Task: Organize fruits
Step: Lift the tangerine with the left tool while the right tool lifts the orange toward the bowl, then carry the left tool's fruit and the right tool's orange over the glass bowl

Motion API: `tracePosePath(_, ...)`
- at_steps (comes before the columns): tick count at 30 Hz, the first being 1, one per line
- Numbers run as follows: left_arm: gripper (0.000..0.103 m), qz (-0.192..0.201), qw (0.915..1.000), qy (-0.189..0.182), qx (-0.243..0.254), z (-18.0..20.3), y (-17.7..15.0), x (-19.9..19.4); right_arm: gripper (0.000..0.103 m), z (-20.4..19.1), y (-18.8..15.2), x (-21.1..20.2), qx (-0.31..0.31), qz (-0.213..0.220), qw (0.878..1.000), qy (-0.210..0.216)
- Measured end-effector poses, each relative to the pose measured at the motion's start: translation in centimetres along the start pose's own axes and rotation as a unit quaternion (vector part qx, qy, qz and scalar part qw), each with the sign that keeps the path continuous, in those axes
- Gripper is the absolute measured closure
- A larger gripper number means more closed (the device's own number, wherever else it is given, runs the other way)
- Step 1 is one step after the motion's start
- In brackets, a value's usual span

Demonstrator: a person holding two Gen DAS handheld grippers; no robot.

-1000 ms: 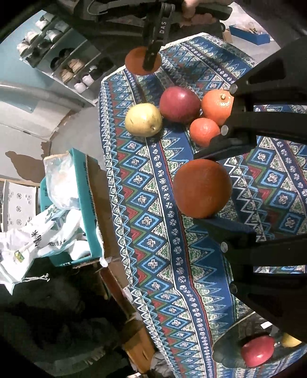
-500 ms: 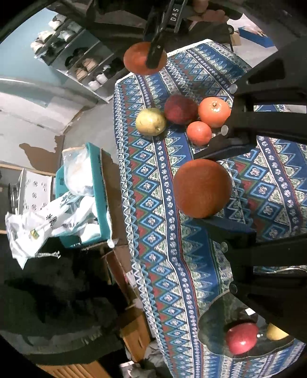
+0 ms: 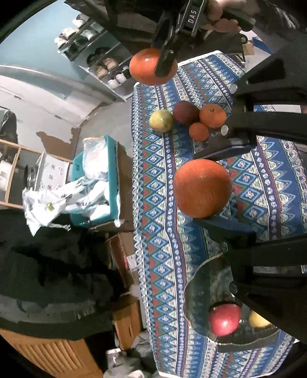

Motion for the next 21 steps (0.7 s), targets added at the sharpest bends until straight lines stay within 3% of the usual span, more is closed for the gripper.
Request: tracePosePath(21,0.057,0.049,0.9982,0.031,-0.013,-6.7,-1.0,-4.2,0.035,-10.4,6.0,2.8,-0.078,0.004,0.995,0.060)
Point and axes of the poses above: each gripper's, at about its wrist camera, not at the fingertips, and x roughly the way its jaws point, z to its right, y to its top, the point moved 3 cm from there along x, roughly the way its jaws point, and after that the axes turned 14 degrees about -x, right-handed, at the moved point
